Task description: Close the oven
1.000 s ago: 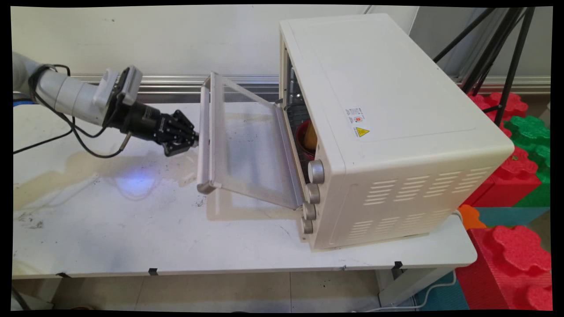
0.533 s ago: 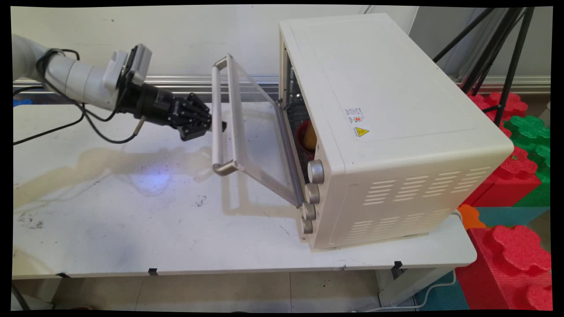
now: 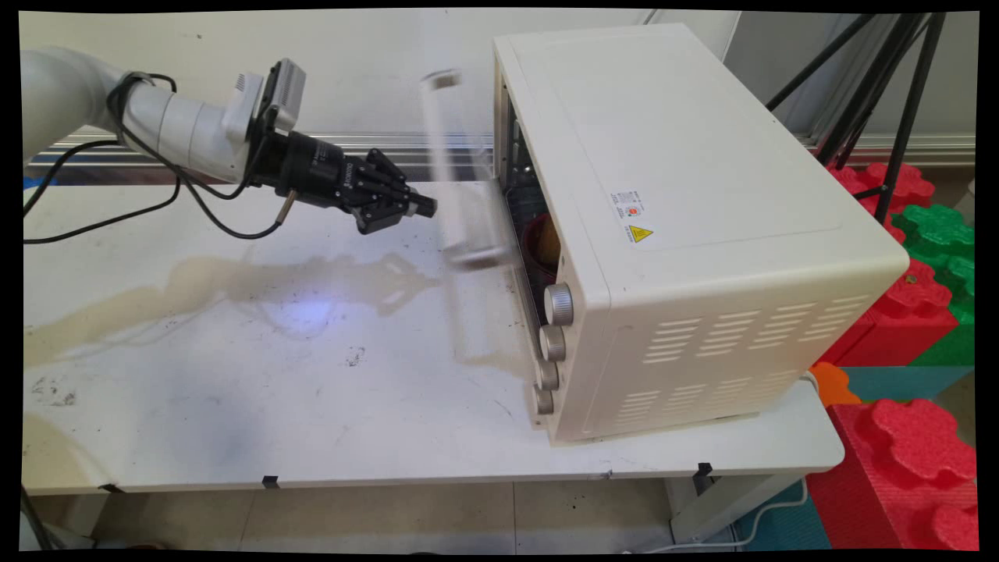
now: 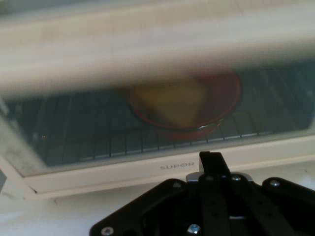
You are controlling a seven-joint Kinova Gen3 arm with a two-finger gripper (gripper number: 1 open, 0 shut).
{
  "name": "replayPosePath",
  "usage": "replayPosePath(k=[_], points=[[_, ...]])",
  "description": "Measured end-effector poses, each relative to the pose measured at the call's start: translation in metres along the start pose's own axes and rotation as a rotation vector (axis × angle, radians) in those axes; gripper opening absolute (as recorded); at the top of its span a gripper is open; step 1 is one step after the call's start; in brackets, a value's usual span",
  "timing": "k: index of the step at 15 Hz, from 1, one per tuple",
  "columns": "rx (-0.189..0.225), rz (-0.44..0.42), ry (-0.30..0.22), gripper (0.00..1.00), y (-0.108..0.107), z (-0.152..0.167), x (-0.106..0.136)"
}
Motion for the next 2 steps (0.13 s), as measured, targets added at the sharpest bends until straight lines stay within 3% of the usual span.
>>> replayPosePath(k=[2], points=[[-0.003,0.01,-0.003,0.0,0.0001,0.002,0.0029]])
